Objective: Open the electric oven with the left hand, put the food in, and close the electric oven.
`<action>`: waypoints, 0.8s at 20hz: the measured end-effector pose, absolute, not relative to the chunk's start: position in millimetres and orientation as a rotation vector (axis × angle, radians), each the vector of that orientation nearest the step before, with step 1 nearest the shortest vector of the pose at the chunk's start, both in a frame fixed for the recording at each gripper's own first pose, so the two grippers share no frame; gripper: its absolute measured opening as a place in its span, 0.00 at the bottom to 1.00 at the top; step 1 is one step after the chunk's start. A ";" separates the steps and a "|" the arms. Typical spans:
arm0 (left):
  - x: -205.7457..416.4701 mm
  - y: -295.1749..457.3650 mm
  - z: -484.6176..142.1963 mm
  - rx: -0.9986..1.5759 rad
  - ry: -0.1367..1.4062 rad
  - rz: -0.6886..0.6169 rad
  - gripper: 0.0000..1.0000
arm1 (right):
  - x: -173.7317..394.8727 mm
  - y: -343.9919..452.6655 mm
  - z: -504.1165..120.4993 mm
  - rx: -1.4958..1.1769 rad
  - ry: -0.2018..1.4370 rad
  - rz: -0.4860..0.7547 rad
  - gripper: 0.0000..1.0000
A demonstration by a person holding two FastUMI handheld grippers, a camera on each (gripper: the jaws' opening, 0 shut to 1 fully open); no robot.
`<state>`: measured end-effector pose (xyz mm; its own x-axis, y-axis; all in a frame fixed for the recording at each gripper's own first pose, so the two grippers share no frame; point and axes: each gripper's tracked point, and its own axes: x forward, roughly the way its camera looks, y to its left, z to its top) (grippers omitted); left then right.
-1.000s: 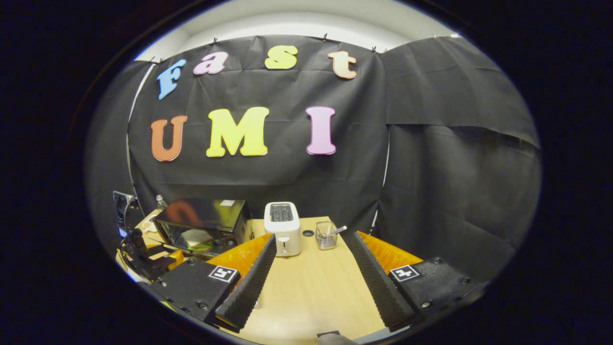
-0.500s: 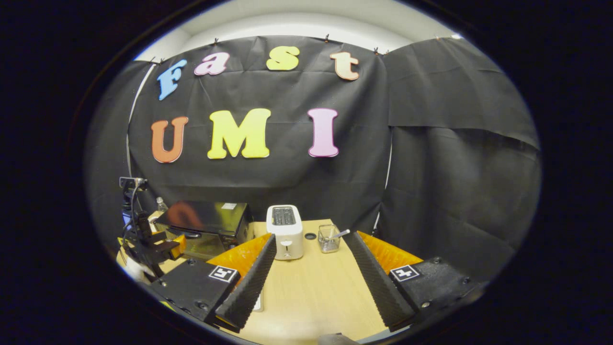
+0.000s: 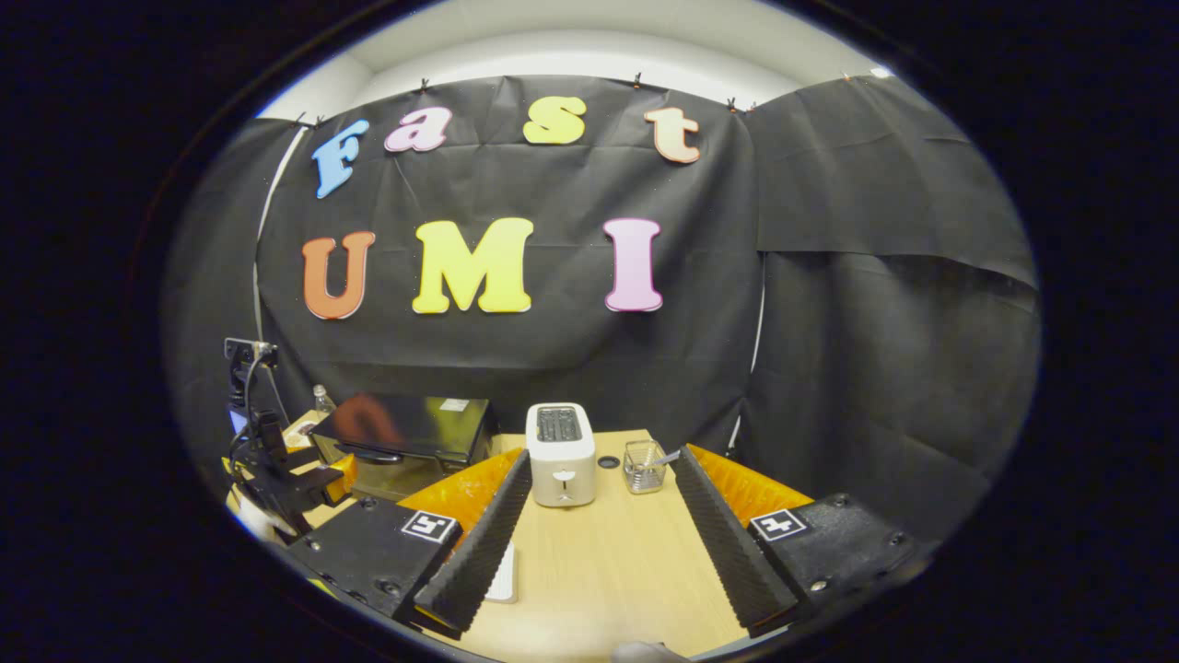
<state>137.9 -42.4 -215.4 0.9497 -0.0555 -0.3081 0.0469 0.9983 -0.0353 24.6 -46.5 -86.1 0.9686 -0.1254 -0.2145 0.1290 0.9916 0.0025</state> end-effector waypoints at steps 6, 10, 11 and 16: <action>91.9 -22.9 -140.4 -0.032 0.189 -0.042 0.96 | 25.2 -14.9 -55.6 0.021 0.151 -0.067 1.00; 55.7 -9.2 -85.2 -0.039 0.111 -0.050 0.97 | 18.8 7.9 -36.1 0.016 0.104 -0.030 0.91; 46.8 -8.0 -69.7 -0.034 0.094 -0.056 0.97 | 16.6 13.8 -31.8 0.023 0.093 -0.022 0.91; 9.5 -1.5 -16.4 -0.039 0.042 -0.058 0.96 | 6.7 26.9 -18.7 0.032 0.062 -0.007 1.00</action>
<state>9.5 -1.5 -16.4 0.9974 -0.0592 -0.0406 0.0575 0.9975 -0.0404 6.7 26.9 -18.7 0.9981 -0.0064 -0.0617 0.0084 0.9994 0.0322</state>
